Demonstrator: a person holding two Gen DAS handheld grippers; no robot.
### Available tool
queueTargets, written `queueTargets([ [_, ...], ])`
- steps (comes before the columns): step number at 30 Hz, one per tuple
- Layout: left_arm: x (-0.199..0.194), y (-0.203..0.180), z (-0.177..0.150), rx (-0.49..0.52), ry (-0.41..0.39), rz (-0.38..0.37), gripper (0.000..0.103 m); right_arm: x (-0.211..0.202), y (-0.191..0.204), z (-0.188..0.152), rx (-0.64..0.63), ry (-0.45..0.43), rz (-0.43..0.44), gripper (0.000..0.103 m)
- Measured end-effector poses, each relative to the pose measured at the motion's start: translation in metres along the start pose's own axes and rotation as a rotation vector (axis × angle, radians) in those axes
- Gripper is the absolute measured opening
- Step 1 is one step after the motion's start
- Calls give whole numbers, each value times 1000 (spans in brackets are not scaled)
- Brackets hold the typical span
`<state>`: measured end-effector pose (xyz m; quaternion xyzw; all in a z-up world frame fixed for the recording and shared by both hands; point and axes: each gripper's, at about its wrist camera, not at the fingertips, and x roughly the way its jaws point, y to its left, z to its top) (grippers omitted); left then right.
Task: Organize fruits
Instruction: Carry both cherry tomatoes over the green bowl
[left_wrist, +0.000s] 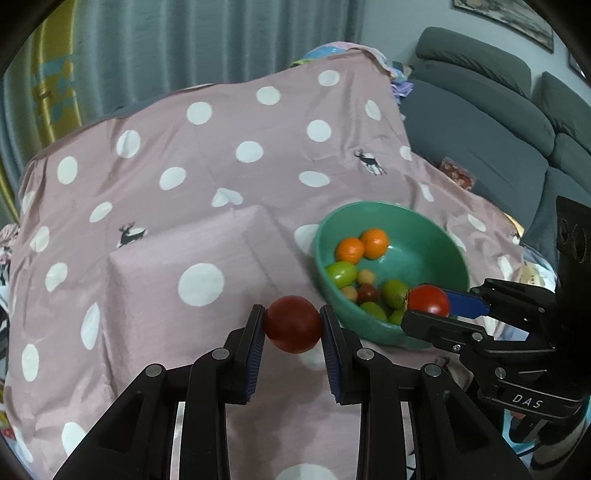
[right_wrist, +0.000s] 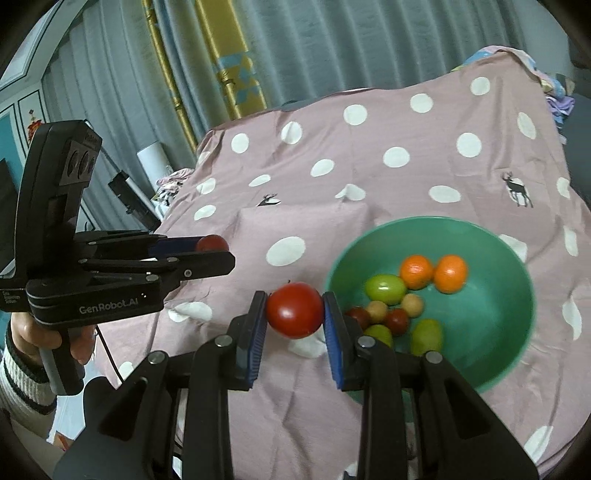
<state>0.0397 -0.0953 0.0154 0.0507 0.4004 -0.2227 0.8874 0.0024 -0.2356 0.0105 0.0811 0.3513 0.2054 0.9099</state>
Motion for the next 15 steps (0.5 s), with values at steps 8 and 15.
queueTargets([
  [8, 36, -32, 25, 46, 17, -57, 30, -3, -45, 0, 64, -13, -125, 30],
  [15, 90, -62, 43, 76, 95, -101, 30, 14, -85, -4, 99, 50, -217, 31],
])
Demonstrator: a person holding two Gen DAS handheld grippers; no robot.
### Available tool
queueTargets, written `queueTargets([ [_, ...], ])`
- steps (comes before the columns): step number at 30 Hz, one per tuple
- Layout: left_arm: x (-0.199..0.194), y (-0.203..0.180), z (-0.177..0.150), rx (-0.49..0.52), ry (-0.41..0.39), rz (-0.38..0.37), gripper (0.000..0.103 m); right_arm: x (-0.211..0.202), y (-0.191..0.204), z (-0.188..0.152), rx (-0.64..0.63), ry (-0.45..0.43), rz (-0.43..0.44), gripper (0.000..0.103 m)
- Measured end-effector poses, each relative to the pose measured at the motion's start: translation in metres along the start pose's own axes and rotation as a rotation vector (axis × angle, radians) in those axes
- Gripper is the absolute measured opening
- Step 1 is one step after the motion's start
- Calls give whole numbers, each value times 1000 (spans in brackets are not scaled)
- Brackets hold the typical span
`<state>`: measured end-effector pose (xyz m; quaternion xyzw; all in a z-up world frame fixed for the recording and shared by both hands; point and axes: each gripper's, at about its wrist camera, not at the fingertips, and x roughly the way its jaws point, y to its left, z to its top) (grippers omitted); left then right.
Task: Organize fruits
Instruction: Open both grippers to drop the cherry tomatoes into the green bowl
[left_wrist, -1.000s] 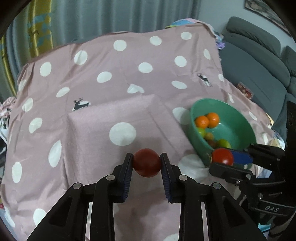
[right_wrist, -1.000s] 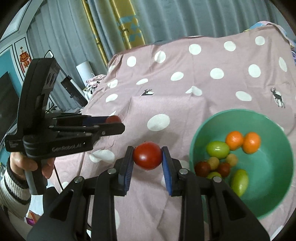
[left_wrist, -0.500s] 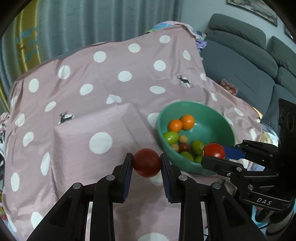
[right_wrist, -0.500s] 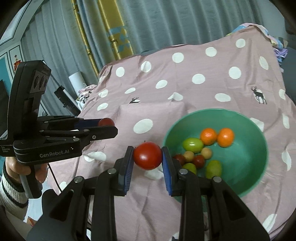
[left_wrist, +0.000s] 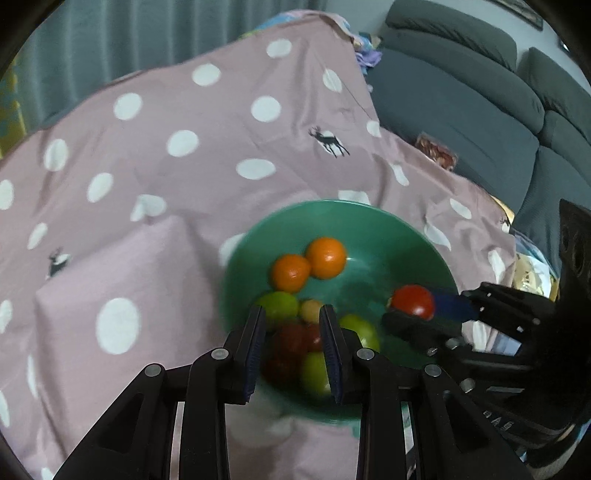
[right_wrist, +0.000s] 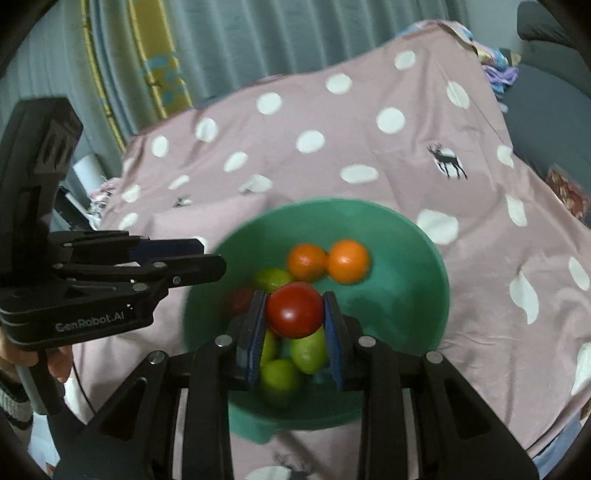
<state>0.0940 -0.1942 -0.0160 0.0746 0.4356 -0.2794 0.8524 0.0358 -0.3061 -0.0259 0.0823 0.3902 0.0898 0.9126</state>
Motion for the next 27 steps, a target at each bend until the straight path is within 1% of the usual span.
queueTargets([
  [3, 8, -8, 3, 16, 15, 7, 30, 7, -8, 0, 8, 21, -16, 32],
  [5, 7, -12, 5, 28, 24, 11, 30, 2, -10, 1, 10, 16, -12, 32],
  [6, 6, -13, 5, 35, 24, 19, 34, -1, -10, 1, 6, 13, -14, 38],
  [7, 3, -14, 5, 43, 25, 38, 41, -4, -9, 2, 1, 12, -21, 43],
  [8, 1, -15, 6, 46, 30, 52, 61, -9, -8, 3, -5, 9, -41, 55],
  [9, -4, -14, 6, 39, 26, 88, 76, -12, -7, 3, -15, 8, -57, 61],
  [10, -8, -12, 7, 35, 23, 98, 84, -17, -6, 4, -27, 5, -71, 64],
  [11, -11, -11, 6, 30, 19, 104, 94, -21, -5, 4, -32, 3, -78, 72],
  [12, -14, -10, 5, 26, 19, 114, 98, -24, -4, 4, -36, 1, -84, 77],
  [15, -29, -8, 3, 17, 4, 165, 98, -34, -1, 4, -61, -1, -101, 80],
  [17, -35, -7, 3, 9, 7, 175, 99, -39, -1, 4, -67, 8, -96, 82],
  [20, -45, -9, 2, 7, 3, 168, 102, -46, 1, 3, -73, 6, -81, 84],
  [24, -57, -13, 0, 7, -25, 137, 102, -53, 1, 1, -70, -3, -81, 84],
  [27, -59, -17, 0, 16, -25, 160, 102, -57, 0, 0, -62, -7, -85, 84],
])
